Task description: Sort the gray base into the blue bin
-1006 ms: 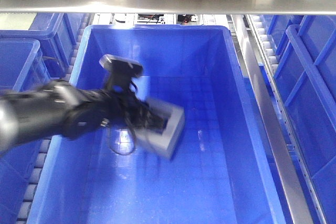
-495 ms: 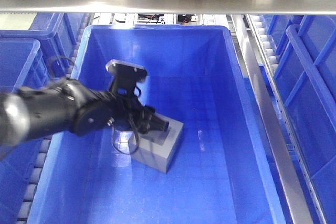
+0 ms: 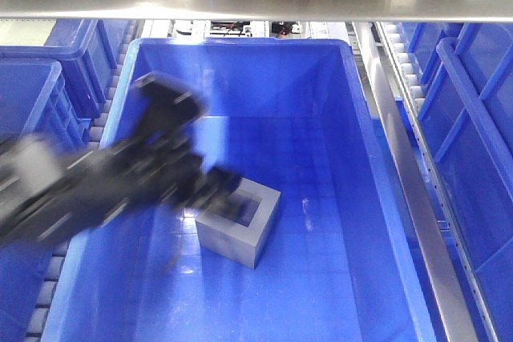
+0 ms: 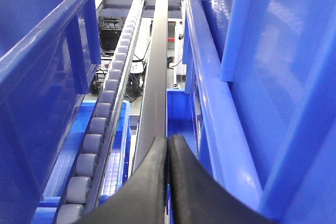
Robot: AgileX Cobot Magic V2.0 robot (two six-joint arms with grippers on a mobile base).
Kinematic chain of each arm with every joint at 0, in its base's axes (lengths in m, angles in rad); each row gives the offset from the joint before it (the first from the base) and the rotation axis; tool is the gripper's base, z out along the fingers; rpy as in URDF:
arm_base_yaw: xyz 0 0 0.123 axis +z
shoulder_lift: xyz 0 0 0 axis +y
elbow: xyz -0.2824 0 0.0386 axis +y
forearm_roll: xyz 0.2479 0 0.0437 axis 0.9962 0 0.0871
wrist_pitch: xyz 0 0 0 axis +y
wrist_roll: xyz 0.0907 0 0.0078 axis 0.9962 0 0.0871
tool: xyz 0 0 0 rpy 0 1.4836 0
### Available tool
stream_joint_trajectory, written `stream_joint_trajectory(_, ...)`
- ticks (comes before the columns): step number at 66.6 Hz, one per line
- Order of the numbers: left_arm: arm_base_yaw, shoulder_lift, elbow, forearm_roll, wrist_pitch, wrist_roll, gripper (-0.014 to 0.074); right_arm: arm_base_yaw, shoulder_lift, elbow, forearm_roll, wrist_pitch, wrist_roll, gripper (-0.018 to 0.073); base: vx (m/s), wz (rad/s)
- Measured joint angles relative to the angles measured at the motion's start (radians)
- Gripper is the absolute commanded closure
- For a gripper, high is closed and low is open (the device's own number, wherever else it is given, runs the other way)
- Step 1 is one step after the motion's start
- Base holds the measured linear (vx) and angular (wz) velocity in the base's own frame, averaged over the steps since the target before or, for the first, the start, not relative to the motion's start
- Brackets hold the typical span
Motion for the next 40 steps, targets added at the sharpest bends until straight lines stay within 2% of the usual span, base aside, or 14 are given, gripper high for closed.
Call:
stream_joint_trajectory(21, 0.000, -0.437, 0.297, 0.000, -0.101, 0.000, 0.0169, 0.000, 0.000, 0.000, 0.000, 0.000, 0.000, 0.0564, 0.00, 0.00)
stream_joint_trajectory(40, 0.000, -0.893, 0.500, 0.000, -0.054, 0.000, 0.0178, 0.000, 0.000, 0.000, 0.000, 0.000, 0.000, 0.0564, 0.00, 0.00)
